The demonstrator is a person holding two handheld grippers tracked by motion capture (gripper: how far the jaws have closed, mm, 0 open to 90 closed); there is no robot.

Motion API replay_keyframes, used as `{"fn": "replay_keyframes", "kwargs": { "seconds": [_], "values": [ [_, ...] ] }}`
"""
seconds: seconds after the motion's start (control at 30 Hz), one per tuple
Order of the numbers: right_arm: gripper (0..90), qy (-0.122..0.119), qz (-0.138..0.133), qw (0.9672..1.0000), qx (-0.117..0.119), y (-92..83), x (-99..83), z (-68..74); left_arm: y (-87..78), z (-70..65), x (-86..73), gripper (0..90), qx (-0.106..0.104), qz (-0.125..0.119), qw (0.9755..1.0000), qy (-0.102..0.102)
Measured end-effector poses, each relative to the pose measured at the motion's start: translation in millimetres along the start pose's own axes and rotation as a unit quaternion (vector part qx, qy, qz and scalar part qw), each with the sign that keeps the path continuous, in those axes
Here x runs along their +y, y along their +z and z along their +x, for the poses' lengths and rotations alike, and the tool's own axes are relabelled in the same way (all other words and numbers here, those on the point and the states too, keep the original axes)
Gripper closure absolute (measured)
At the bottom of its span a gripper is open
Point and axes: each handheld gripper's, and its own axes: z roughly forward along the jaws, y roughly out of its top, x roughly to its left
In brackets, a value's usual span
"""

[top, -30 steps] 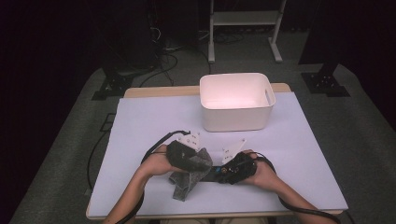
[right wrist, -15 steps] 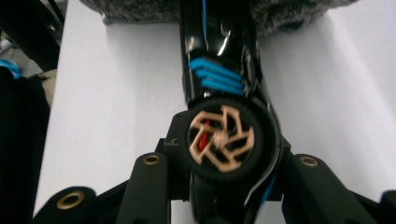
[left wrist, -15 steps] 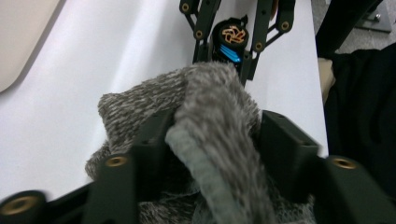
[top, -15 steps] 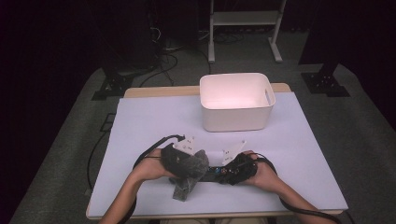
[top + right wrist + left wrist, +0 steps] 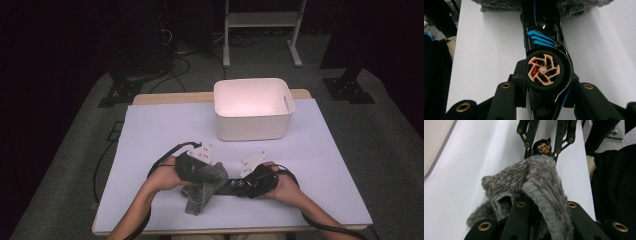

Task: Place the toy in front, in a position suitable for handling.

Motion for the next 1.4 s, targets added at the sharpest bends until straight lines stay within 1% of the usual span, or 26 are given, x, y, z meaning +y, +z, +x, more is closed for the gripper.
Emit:
{"fn": "replay_keyframes", "kwargs": {
  "seconds": [0.07, 0.1, 0.17, 0.2, 0.3, 0.37, 0.43, 0.47, 0.6, 0.63, 0.67, 0.7, 0.77, 0.83, 0.93, 1.07, 1.13, 1.23, 1.3, 1.4],
  "values": [
    [63.7, 0.004, -0.001, 1.0, 0.003, 0.0, -0.2, -0.8, 4.1, -0.2, 6.6, 82.6, -0.008, 0.001, 0.9999, 0.007],
    [63.8, 0.005, -0.002, 1.0, 0.003, 0.0, -0.4, -0.9, 5.6, -0.7, 9.6, 82.6, -0.008, 0.001, 0.9999, 0.011],
    [63.7, 0.006, -0.003, 1.0, 0.004, 0.2, -0.6, -1.2, 8.6, -1.0, 20.2, 82.5, -0.011, 0.001, 0.9996, 0.026],
    [63.7, 0.007, -0.004, 1.0, 0.004, 0.1, -0.8, -1.3, 10.5, -1.0, 24.5, 82.5, -0.011, 0.001, 0.9996, 0.027],
    [63.7, 0.013, -0.008, 0.9999, 0.008, -0.1, -1.8, -2.1, 19.8, -0.6, 34.4, 82.5, -0.009, 0.018, 0.9991, 0.038],
    [63.7, 0.014, -0.011, 0.9998, 0.009, 0.0, -2.6, -3.0, 25.8, -0.7, 37.2, 82.5, -0.02, 0.021, 0.9989, 0.037],
    [63.7, 0.014, -0.012, 0.9998, 0.01, 0.6, -2.9, -2.7, 29.4, -0.4, 36.0, 82.4, -0.015, 0.032, 0.9985, 0.043],
    [63.7, 0.012, -0.011, 0.9998, 0.007, 0.9, -2.8, -2.1, 27.5, 0.6, 33.7, 82.4, -0.015, 0.026, 0.9988, 0.04],
    [63.8, 0.012, -0.012, 0.9998, 0.008, 0.9, -3.5, -2.6, 8.3, 4.0, 15.0, 82.6, -0.003, -0.002, 0.9999, 0.014],
    [63.8, 0.01, -0.012, 0.9999, 0.007, 0.8, -3.6, -2.4, 4.0, 4.2, 10.5, 82.8, 0.0, -0.01, 0.9999, 0.008],
    [63.9, 0.009, -0.012, 0.9999, 0.006, 0.8, -3.5, -2.2, -3.8, 4.7, 2.6, 82.8, 0.0, -0.021, 0.9998, -0.002],
    [63.9, 0.007, -0.011, 0.9999, 0.005, 0.7, -3.5, -2.0, -10.5, 4.8, -3.7, 82.8, 0.007, -0.026, 0.9996, -0.008],
    [63.9, 0.008, -0.009, 0.9999, 0.004, 0.4, -3.2, -1.8, -24.5, 5.2, -16.4, 82.8, 0.014, -0.042, 0.9987, -0.025],
    [63.9, 0.009, -0.009, 0.9999, 0.004, 0.3, -3.1, -1.8, -37.5, 5.3, -26.5, 82.8, 0.029, -0.05, 0.9978, -0.033],
    [63.9, 0.009, -0.007, 0.9999, 0.005, 0.2, -2.7, -2.1, -60.3, 4.1, -43.8, 82.8, 0.046, -0.063, 0.9956, -0.052],
    [63.9, 0.01, -0.007, 0.9999, 0.006, 0.2, -2.4, -2.6, -84.6, 2.7, -60.1, 82.7, 0.062, -0.079, 0.9927, -0.066],
    [63.9, 0.007, -0.006, 0.9999, 0.006, 0.2, -2.4, -3.1, -94.5, 1.9, -64.9, 82.8, 0.071, -0.085, 0.9913, -0.071],
    [63.9, 0.011, -0.006, 0.9999, 0.007, 0.3, -2.1, -2.7, -107.3, 1.0, -66.6, 82.7, 0.078, -0.092, 0.9903, -0.069],
    [63.9, 0.011, -0.006, 0.9999, 0.007, 0.4, -2.1, -2.8, -113.7, 0.1, -64.5, 82.7, 0.081, -0.099, 0.9897, -0.065],
    [63.9, 0.008, -0.005, 0.9999, 0.006, 0.6, -1.7, -2.9, -121.2, -0.6, -57.9, 82.7, 0.078, -0.114, 0.9887, -0.058]
  ]
}}
